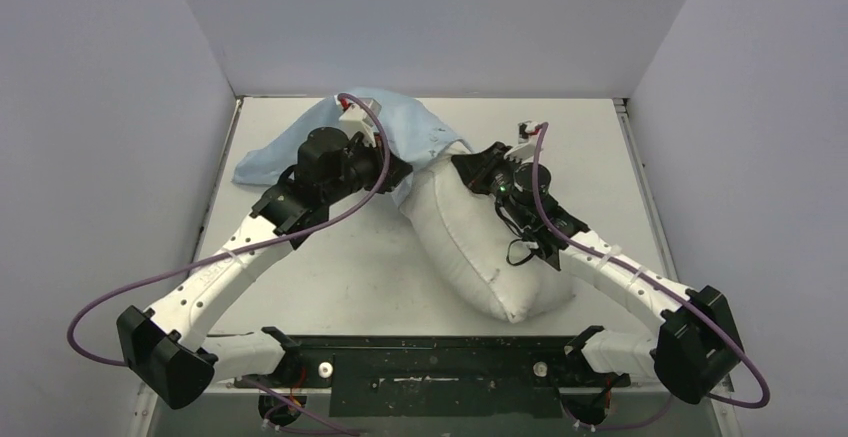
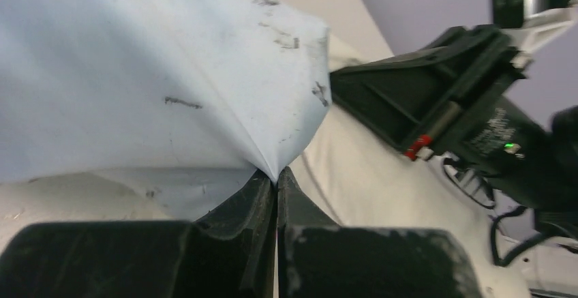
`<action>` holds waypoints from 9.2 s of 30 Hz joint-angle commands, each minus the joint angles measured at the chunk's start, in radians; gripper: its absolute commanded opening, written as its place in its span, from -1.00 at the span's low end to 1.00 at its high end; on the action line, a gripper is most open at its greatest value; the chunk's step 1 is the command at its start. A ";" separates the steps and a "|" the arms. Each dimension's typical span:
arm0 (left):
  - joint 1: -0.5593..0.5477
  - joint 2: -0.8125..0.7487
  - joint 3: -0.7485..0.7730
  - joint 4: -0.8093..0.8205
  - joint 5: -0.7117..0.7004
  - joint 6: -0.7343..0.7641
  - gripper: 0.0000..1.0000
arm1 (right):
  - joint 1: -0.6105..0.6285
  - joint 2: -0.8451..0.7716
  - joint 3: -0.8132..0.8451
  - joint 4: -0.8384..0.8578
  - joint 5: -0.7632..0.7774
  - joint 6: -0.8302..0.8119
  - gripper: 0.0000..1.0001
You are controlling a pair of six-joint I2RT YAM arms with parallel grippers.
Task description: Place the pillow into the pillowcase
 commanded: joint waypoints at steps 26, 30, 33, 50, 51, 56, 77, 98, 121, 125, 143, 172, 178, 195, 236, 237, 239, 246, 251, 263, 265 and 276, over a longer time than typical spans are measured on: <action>-0.031 -0.089 0.066 0.023 0.077 -0.097 -1.00 | 0.001 0.063 0.089 0.008 -0.172 0.334 -0.71; 0.027 -0.045 -0.004 0.065 0.061 -0.066 -1.00 | -0.099 0.202 0.128 0.008 -0.231 0.243 -0.47; 0.085 0.050 0.038 0.094 0.090 -0.032 -1.00 | -0.177 0.300 0.216 -0.071 -0.297 0.163 -0.07; 0.155 0.419 0.581 -0.154 0.205 0.165 0.32 | -0.473 0.128 0.474 -0.608 -0.282 -0.183 1.00; 0.164 0.407 0.583 -0.190 0.181 0.174 0.34 | -0.471 0.116 0.466 -0.608 -0.290 -0.177 1.00; 0.227 0.301 0.465 -0.270 0.055 0.159 0.33 | -0.443 0.061 0.347 -0.492 -0.343 -0.059 0.93; 0.398 0.292 -0.190 0.442 0.218 -0.023 0.63 | 0.075 0.438 0.236 0.118 0.093 0.302 0.32; 0.507 0.405 0.179 0.218 -0.138 0.125 -1.00 | 0.058 0.608 0.306 0.180 0.057 0.308 -0.83; 0.754 0.934 0.974 0.109 0.005 0.156 -0.42 | -0.052 0.179 -0.004 0.034 -0.146 0.125 -1.00; 0.716 0.835 0.935 0.006 0.011 0.155 0.05 | -0.046 0.140 0.014 -0.025 -0.157 0.119 -0.96; 0.061 -0.022 -0.190 0.308 -0.066 -0.040 0.04 | -0.112 -0.031 0.322 -0.828 -0.109 -0.615 0.91; -0.181 0.085 -0.388 0.603 -0.254 -0.003 -1.00 | -0.033 0.211 0.166 -0.217 -0.200 -0.595 -1.00; -0.221 0.002 -0.380 0.536 -0.178 -0.073 -1.00 | 0.025 0.255 0.153 0.076 -0.058 -0.350 -1.00; -0.320 -0.056 -0.389 0.467 -0.307 -0.170 -0.71 | 0.119 0.231 0.119 -0.071 0.043 -0.208 -0.42; 0.063 0.641 0.499 0.065 -0.287 0.063 -1.00 | -0.252 0.440 0.345 -0.399 -0.420 -0.288 -0.81; 0.055 0.631 0.510 0.073 -0.258 0.058 -1.00 | -0.251 0.424 0.313 -0.352 -0.433 -0.246 -0.91; 0.033 0.617 0.543 0.104 -0.200 0.051 -1.00 | -0.251 0.388 0.244 -0.218 -0.452 -0.155 -1.00; -0.072 0.612 0.606 0.188 -0.083 0.010 -1.00 | -0.199 0.249 0.026 0.110 -0.261 0.163 -1.00; -0.144 0.611 0.551 0.384 0.058 -0.143 -1.00 | -0.142 0.150 -0.156 0.266 0.082 0.378 -1.00; -0.184 0.611 0.443 0.478 0.142 -0.195 -1.00 | -0.095 0.043 -0.265 0.201 0.417 0.512 -1.00; -0.162 0.588 0.424 0.428 0.145 -0.173 -0.86 | -0.099 0.025 -0.256 0.168 0.385 0.443 -0.70; 0.121 0.288 0.182 0.205 0.165 -0.074 0.01 | -0.103 -0.233 -0.173 -0.192 0.245 -0.084 0.42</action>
